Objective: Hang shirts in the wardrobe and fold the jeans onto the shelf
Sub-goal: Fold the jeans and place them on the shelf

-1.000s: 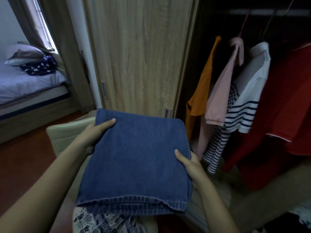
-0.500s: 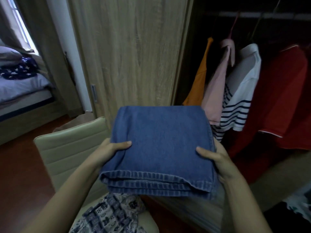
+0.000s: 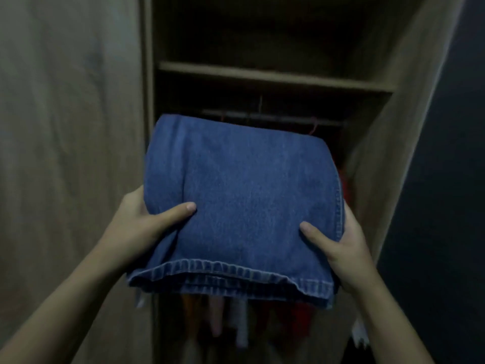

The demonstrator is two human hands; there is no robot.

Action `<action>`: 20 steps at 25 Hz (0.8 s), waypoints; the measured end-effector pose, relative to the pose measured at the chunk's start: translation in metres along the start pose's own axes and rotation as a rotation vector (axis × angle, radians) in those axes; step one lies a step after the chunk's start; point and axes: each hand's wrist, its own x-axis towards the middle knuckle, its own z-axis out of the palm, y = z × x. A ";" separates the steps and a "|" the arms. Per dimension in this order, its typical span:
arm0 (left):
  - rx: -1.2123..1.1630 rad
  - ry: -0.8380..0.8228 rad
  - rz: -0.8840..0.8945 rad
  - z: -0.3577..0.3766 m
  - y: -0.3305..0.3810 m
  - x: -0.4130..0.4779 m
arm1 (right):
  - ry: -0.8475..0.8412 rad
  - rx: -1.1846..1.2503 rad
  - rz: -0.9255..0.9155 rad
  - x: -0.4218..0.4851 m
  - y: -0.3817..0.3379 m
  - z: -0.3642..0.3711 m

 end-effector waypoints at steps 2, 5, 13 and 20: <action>-0.007 0.016 0.136 0.026 0.037 0.043 | 0.093 -0.066 -0.172 0.045 -0.031 -0.022; -0.004 0.050 0.282 0.060 0.082 0.101 | 0.177 -0.171 -0.410 0.105 -0.069 -0.050; 0.104 0.164 0.420 0.125 0.181 0.239 | 0.325 -0.459 -0.599 0.267 -0.140 -0.104; 0.585 0.128 0.263 0.194 0.190 0.356 | 0.341 -0.985 -0.287 0.391 -0.121 -0.128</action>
